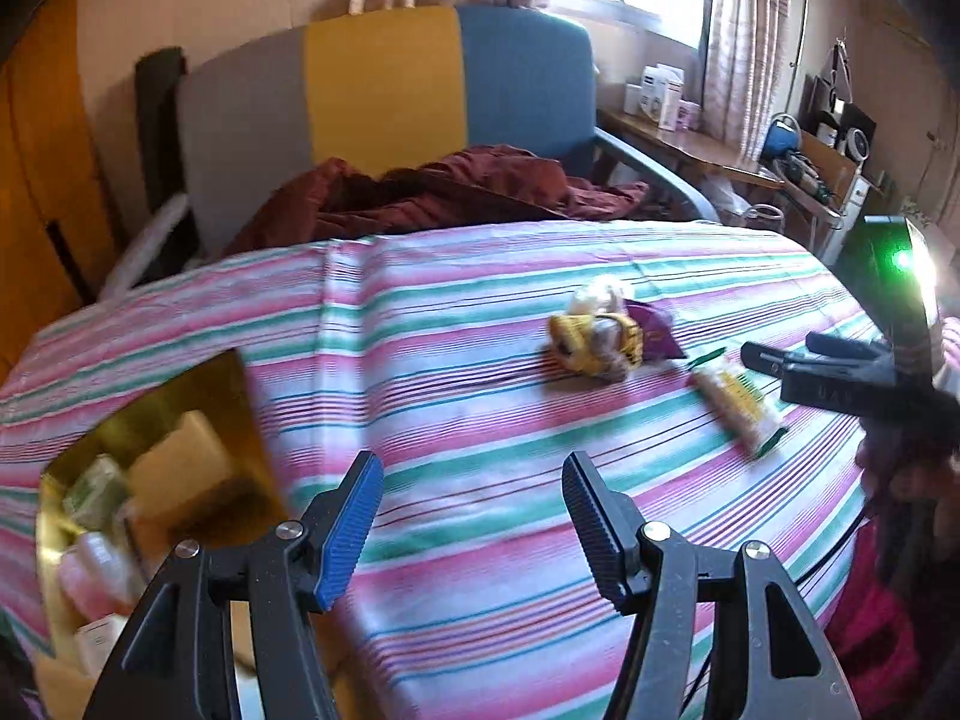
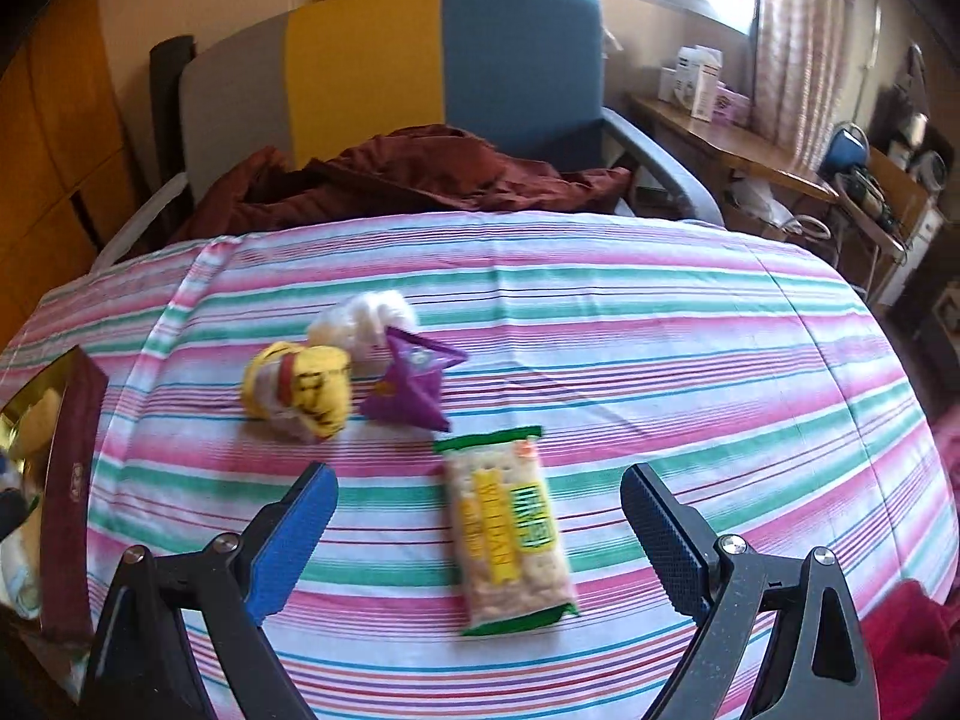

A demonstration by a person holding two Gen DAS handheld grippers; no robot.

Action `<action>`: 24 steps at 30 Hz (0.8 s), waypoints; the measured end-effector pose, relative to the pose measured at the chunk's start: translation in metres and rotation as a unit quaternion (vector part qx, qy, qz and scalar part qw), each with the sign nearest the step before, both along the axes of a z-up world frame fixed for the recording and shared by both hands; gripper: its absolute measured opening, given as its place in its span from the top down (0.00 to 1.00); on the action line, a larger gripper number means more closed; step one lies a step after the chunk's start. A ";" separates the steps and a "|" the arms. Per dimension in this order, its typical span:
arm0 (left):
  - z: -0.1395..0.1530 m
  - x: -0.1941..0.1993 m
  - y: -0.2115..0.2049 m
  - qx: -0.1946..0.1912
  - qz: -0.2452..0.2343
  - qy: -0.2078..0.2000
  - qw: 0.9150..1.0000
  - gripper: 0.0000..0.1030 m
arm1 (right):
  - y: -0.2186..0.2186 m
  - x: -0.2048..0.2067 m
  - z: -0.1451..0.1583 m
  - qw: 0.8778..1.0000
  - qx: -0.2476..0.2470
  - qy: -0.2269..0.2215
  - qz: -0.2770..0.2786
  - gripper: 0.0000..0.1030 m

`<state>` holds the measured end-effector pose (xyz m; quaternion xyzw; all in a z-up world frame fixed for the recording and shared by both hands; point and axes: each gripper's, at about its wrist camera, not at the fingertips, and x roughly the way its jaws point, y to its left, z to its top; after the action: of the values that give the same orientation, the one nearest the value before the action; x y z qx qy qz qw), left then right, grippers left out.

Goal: Organize objects
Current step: 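Grasp the yellow knitted plush with the left tool while the right tool grasps the purple packet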

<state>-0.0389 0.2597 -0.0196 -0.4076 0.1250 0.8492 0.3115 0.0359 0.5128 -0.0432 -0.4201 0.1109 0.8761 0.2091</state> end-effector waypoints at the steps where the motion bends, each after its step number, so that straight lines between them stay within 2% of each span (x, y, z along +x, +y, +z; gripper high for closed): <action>1: -0.003 -0.003 0.008 0.007 -0.006 -0.009 1.000 0.39 | 0.003 0.001 -0.001 1.000 -0.003 0.001 -0.002 0.07; 8: -0.017 -0.027 0.061 0.013 -0.026 -0.039 0.999 0.38 | 0.015 0.003 -0.009 1.000 -0.021 0.003 -0.006 0.07; 15: -0.033 -0.050 0.117 0.015 -0.060 -0.056 0.996 0.21 | 0.019 0.006 -0.005 1.000 -0.026 0.013 -0.009 0.07; 21: -0.056 -0.068 0.151 -0.001 -0.061 -0.073 0.995 0.21 | 0.020 0.005 -0.009 1.000 -0.027 0.007 -0.007 0.07; 24: -0.067 -0.078 0.159 -0.010 -0.052 -0.080 0.995 0.25 | 0.021 0.004 -0.014 1.000 -0.029 0.002 -0.008 0.07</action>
<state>-0.1173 0.4190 -0.0870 -0.4700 0.1290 0.7955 0.3601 0.0395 0.5339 -0.0573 -0.4235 0.1401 0.8716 0.2033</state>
